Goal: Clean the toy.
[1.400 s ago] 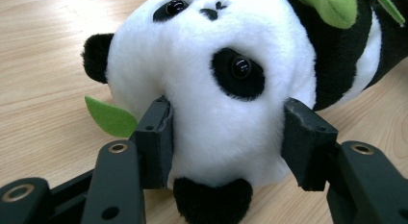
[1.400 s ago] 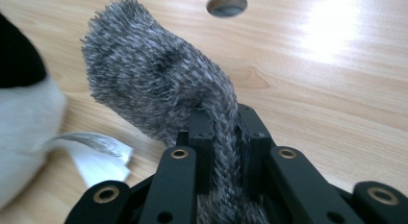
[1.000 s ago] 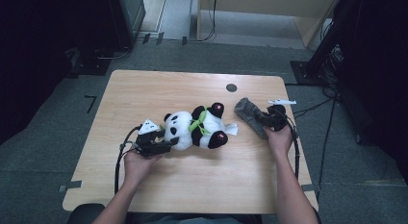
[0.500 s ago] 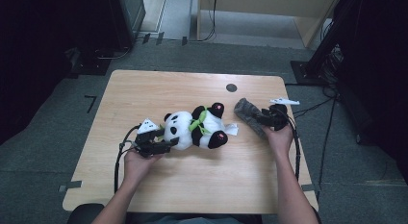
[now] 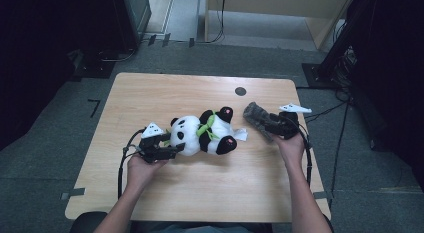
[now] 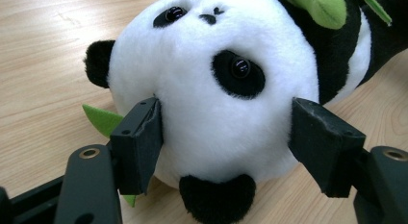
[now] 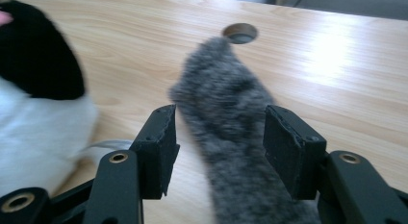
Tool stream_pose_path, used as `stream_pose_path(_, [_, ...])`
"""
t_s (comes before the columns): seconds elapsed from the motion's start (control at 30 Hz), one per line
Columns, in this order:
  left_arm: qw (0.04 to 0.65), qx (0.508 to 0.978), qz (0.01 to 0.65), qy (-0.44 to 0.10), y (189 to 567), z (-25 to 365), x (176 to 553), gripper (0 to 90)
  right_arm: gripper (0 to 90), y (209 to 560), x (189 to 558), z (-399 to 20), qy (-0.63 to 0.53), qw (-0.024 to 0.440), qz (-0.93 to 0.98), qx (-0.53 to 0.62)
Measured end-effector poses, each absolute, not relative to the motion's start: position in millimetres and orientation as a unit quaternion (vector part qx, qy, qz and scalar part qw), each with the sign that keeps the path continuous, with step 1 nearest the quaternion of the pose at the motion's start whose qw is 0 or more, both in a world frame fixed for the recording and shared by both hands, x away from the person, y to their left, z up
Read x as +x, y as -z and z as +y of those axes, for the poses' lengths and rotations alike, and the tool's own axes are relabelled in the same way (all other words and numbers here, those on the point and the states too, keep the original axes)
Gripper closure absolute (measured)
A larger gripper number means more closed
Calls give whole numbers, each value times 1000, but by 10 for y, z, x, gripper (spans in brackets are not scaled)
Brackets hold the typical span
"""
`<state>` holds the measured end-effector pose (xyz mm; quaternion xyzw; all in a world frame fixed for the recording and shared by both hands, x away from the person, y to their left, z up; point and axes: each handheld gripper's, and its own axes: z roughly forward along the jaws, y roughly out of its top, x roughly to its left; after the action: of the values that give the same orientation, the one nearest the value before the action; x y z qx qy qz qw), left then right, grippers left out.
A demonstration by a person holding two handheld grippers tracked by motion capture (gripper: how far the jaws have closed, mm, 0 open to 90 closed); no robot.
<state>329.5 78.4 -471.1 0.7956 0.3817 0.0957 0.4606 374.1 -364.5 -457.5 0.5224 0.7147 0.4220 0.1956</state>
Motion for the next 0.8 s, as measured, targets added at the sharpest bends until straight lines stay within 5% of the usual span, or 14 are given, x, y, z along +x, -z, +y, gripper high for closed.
stream_pose_path(0.27, [459,799,374,-102,4688,799,3288,320,480,4482,3586,-3500,-429,201,719,508])
stream_pose_path(0.6, [471,795,370,-93,4644,847,3275,338,333,4458,3436,-3393,-448,169,716,508])
stream_pose_path(0.8, [469,797,373,-76,4625,877,3307,242,246,4432,3303,-3355,-446,169,719,506])
